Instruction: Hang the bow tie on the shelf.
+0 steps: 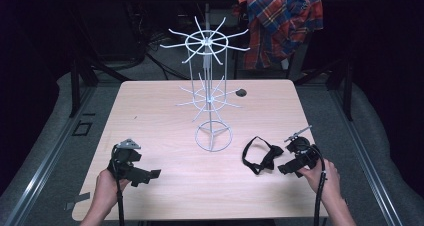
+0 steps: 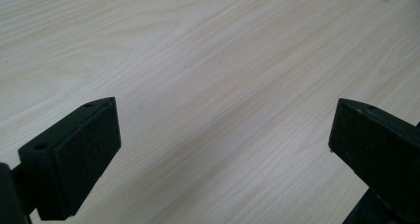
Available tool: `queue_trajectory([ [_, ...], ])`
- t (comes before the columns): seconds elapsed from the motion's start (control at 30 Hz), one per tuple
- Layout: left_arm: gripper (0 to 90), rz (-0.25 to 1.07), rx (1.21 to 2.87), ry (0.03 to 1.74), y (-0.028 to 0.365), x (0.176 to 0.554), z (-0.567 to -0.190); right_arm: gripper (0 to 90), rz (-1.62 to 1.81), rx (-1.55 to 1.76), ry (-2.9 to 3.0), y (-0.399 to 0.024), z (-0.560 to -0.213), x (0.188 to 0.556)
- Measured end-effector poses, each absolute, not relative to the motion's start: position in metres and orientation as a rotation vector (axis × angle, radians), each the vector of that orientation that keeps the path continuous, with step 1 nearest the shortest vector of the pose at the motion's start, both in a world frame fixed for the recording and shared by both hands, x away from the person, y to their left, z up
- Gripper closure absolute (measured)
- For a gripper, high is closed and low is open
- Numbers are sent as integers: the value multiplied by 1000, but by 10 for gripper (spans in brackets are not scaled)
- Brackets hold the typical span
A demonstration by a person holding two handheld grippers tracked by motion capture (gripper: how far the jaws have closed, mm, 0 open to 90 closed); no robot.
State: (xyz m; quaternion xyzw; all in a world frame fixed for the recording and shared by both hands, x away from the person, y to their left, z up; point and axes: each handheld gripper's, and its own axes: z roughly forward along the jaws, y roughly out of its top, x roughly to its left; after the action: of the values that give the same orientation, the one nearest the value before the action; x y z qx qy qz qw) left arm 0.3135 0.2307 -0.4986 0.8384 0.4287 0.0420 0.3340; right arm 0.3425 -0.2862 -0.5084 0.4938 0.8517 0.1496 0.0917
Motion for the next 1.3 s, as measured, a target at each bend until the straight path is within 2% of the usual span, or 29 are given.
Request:
queue_trajectory([
  [0.73, 0, 112, 2192, 1102, 228, 313, -499, 38, 443, 1409, 2530, -276, -503, 353],
  [1.3, 0, 90, 2203, 1093, 226, 314, -500, 48, 430, 1369, 2566, -259, -518, 372],
])
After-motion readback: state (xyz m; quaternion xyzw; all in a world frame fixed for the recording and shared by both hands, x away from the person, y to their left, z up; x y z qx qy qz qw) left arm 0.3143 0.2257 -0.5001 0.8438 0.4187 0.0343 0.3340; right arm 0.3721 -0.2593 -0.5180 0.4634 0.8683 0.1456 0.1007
